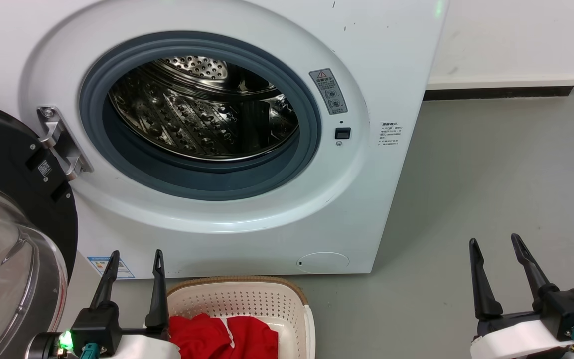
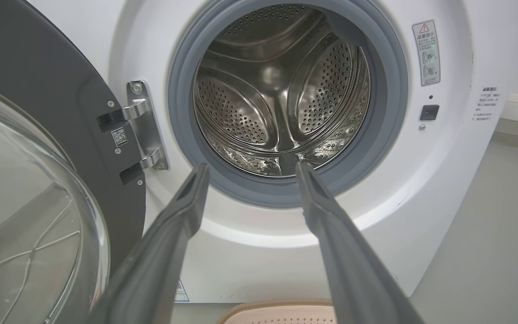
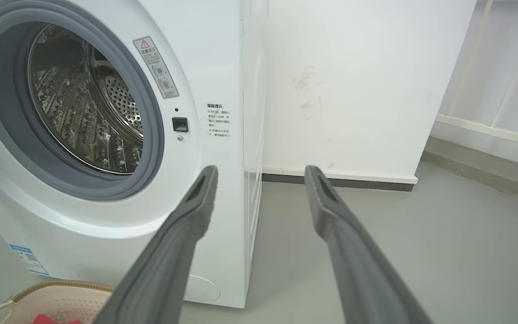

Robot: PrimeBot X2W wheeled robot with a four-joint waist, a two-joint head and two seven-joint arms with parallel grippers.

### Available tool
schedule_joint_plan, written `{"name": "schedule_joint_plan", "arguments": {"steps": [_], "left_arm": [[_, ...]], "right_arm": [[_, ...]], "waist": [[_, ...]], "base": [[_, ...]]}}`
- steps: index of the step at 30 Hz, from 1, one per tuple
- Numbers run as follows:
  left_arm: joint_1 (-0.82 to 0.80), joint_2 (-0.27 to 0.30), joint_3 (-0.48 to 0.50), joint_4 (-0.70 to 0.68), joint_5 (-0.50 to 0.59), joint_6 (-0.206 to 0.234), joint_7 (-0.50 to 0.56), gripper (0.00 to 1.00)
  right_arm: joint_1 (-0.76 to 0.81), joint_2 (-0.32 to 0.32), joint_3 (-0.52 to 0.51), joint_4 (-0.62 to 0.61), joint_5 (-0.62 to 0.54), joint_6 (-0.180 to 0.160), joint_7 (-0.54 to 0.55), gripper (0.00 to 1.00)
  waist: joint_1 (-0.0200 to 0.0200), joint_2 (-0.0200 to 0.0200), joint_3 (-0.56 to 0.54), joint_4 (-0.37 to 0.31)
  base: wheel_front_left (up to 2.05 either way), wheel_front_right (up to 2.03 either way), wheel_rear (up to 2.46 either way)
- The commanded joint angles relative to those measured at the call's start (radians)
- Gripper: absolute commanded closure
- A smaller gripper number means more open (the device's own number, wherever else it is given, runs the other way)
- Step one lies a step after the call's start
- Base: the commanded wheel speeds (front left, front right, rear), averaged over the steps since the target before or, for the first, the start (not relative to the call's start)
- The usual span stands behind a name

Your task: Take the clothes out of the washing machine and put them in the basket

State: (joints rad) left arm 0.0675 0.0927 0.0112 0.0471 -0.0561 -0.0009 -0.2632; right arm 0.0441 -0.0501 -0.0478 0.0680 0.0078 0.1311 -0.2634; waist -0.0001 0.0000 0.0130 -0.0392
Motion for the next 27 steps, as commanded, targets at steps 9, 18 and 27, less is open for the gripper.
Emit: {"name": "schedule_joint_plan", "arguments": {"steps": [9, 18, 27], "left_arm": [[0.0, -0.01, 0.006, -0.007, 0.004, -0.017, 0.0, 1.0], [-0.01, -0.015, 0.016, 0.051, -0.111, -0.025, 0.04, 1.0], [-0.031, -0.018, 0.024, 0.066, -0.312, -0.04, 0.083, 1.0]], "right_arm": [[0.0, 0.0, 0.0, 0.001, 0.002, 0.0, 0.0, 1.0], [0.0, -0.001, 0.002, 0.041, 0.127, 0.0, 0.024, 1.0], [-0.024, -0.008, 0.0, 0.061, 0.339, 0.0, 0.067, 1.0]], "waist": [[0.0001, 0.0, 0.002, 0.001], [0.0001, 0.0, 0.001, 0.003], [0.0001, 0.0, 0.0, 0.006]], "base": [[0.0, 0.0, 0.0], [0.0, 0.0, 0.0], [0.0, 0.0, 0.0]]}}
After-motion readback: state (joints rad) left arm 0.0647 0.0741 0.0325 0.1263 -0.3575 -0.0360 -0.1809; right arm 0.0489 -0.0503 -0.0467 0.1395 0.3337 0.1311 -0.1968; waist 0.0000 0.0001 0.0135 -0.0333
